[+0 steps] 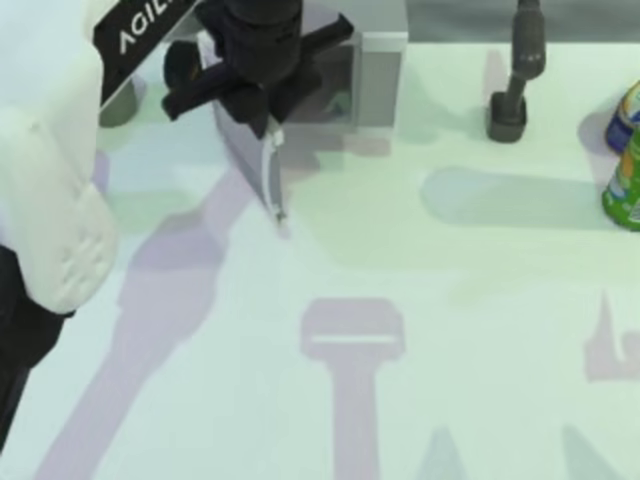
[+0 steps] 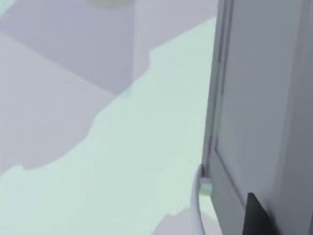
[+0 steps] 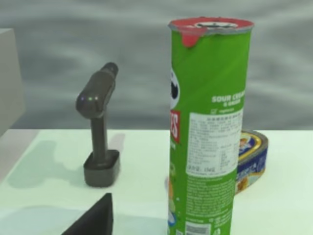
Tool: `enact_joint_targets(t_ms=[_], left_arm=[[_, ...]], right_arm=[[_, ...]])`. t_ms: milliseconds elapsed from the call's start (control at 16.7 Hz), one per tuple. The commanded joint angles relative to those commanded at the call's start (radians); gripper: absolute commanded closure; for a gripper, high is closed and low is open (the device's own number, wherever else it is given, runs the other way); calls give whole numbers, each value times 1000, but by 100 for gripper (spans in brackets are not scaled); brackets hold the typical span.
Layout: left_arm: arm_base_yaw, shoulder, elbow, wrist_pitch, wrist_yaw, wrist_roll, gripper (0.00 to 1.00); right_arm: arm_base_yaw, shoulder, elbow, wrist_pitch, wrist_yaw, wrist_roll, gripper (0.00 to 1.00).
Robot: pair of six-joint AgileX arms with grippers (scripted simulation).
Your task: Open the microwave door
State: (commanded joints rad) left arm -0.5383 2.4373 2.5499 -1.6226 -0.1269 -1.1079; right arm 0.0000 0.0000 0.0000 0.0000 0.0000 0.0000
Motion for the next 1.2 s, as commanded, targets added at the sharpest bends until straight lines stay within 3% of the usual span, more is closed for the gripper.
enact_joint_targets(t_ms=[480,1200], left_arm=[[67,11,28,-76,131,65,100],[67,12,28,-77,133,66,100]], right_arm=[[0,0,0,0,0,0,0],[0,0,0,0,0,0,0]])
